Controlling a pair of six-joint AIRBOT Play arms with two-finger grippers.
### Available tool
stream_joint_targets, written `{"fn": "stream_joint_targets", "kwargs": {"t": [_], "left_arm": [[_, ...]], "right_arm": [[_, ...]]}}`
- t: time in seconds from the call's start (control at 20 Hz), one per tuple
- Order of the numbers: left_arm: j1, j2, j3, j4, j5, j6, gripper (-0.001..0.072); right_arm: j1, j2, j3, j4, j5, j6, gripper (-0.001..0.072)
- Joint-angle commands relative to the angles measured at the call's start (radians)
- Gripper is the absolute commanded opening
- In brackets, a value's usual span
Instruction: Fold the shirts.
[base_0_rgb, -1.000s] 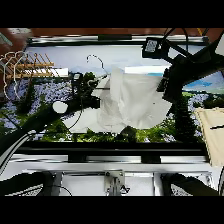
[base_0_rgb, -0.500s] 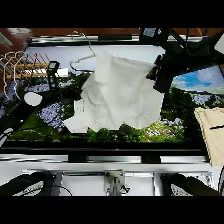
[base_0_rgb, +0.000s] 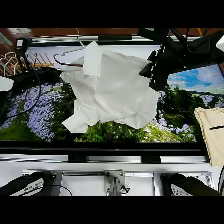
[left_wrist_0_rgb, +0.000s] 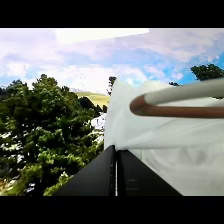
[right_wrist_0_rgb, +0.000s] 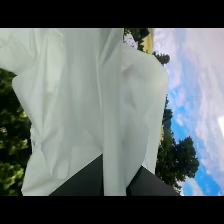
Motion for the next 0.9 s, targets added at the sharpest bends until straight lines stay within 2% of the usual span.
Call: {"fn": "stream_joint_targets", "kwargs": {"t": [0.0,0.25,0.4,0.65,0.85], "left_arm": [[0.051,0.001,0.049,0.004,-0.035,0.013,0.0053],[0.065,-0.002,0.073,0.004,-0.051,0.013,0.0053],[0.065,0.001,0.073,0.004,-0.060,0.013,0.0053],[0.069,0.004,0.073,0.004,-0.149,0.057,0.0054],[0.090,0.006,0.125,0.004,-0.147,0.056,0.0053]], "right_arm": [[-0.001,0.000,0.000,0.003,0.002,-0.024,0.0068],[-0.001,0.000,0.000,0.061,-0.009,-0.053,0.0068],[-0.001,0.000,0.000,0.015,-0.015,-0.053,0.0068],[-0.001,0.000,0.000,-0.021,-0.089,-0.053,0.0068],[-0.001,-0.016,-0.001,-0.032,-0.051,-0.052,0.0068]]}}
